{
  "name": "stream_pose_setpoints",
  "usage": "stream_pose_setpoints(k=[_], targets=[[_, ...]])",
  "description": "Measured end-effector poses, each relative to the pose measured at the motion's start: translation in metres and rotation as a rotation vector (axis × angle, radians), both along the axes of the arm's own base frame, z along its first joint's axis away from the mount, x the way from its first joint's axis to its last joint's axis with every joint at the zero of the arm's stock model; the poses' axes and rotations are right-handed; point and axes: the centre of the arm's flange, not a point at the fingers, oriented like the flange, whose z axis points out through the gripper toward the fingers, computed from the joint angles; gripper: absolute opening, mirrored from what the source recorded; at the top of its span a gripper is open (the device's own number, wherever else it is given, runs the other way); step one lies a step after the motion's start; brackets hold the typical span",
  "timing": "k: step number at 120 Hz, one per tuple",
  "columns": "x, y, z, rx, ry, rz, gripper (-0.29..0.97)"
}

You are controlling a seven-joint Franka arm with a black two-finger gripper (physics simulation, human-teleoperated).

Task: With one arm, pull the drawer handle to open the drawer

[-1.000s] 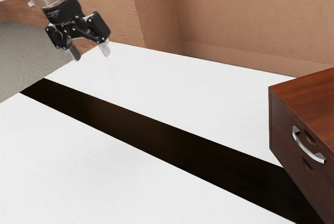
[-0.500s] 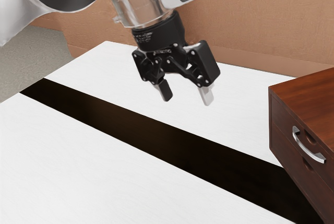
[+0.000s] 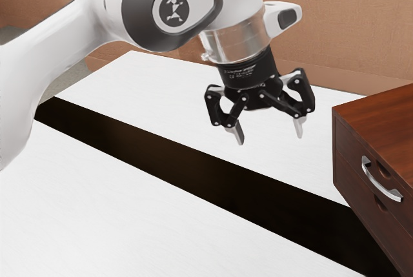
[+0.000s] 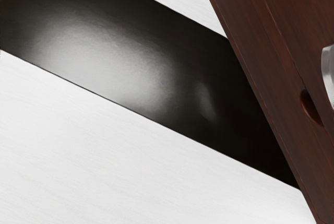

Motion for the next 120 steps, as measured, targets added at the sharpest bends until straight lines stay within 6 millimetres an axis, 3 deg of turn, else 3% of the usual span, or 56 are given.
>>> stream_pose_setpoints(k=[26, 55, 89, 120], targets=[[0.023, -0.028, -0.042, 0.020, 0.031, 0.124, 0.68], [0.028, -0.050, -0.057, 0.005, 0.036, 0.224, 0.68], [0.037, -0.058, -0.071, -0.008, 0.041, 0.367, 0.68], [0.040, -0.077, -0.086, -0.021, 0.043, 0.435, 0.68]])
